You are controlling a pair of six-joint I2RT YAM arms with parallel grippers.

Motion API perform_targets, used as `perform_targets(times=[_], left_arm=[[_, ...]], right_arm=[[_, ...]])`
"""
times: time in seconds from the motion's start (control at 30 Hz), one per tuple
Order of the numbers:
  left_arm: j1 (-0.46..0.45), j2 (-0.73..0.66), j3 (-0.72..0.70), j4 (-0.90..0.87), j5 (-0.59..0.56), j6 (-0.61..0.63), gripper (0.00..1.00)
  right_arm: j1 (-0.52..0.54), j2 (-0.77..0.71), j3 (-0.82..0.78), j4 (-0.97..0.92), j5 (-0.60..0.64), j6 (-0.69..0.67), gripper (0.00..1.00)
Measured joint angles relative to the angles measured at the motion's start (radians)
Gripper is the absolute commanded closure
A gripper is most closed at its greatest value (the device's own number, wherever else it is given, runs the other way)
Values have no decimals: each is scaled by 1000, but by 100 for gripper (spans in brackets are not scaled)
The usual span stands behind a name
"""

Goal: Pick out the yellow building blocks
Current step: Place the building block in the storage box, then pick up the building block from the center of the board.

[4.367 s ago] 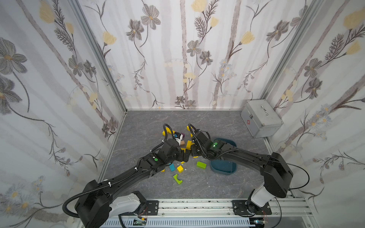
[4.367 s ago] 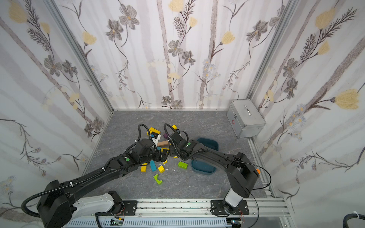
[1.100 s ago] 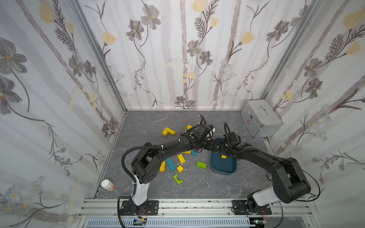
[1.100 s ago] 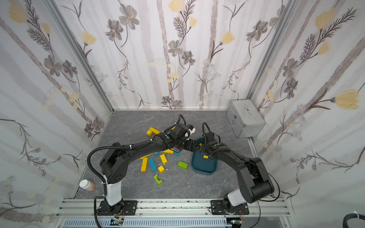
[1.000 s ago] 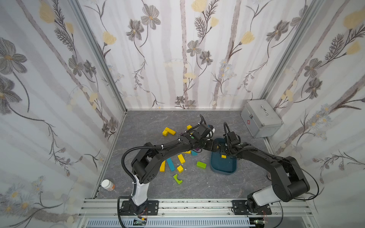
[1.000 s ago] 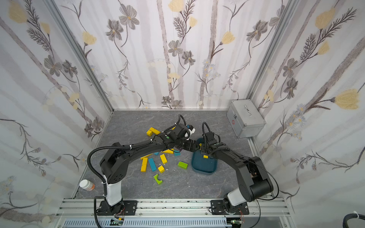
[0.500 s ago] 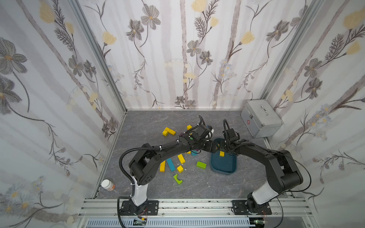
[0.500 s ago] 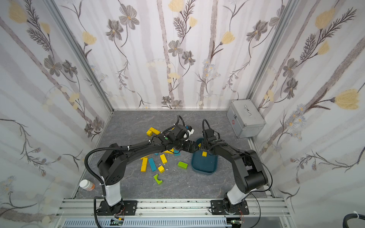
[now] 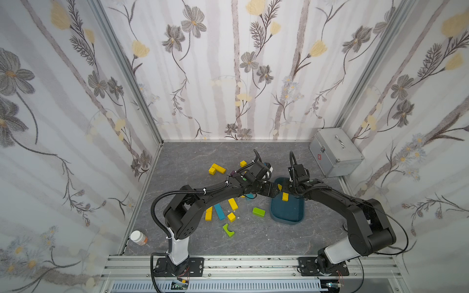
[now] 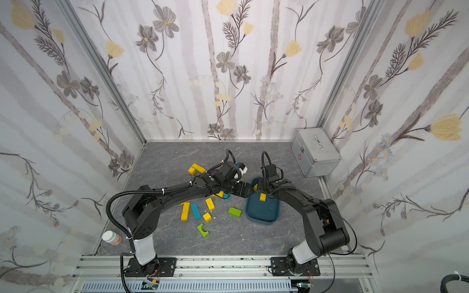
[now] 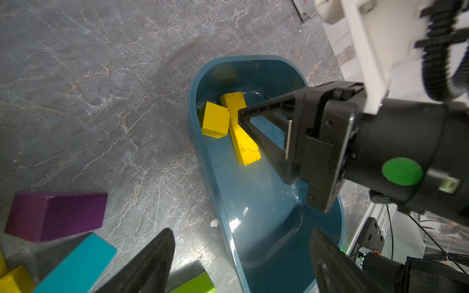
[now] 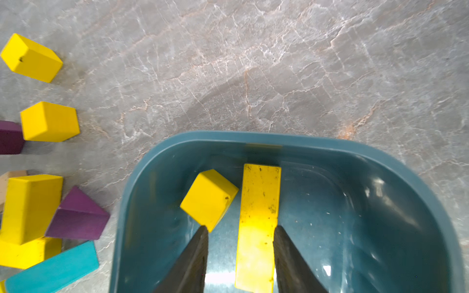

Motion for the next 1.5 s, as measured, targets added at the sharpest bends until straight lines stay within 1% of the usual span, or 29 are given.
perform_targets(times=[0.33,0.6,0.77,1.13,1.5], left_arm=[[0,-11,-7,27,-13,8,15],[0,-49,-52,58,-16,7,15],[0,-73,-87,58,-27,7,15],[0,-142,-163,67,-60,8,15],[0,-227,-245,112,-95,15,15]], right_arm=[[54,-102,5,-23,28,3,56],[137,-171,26,-21,67,-19,56],[175,-167,41,-22,77,-40,56],[222,-158,54,-23,70,-47,57],[272,-139,117,-35,79,-54,57]])
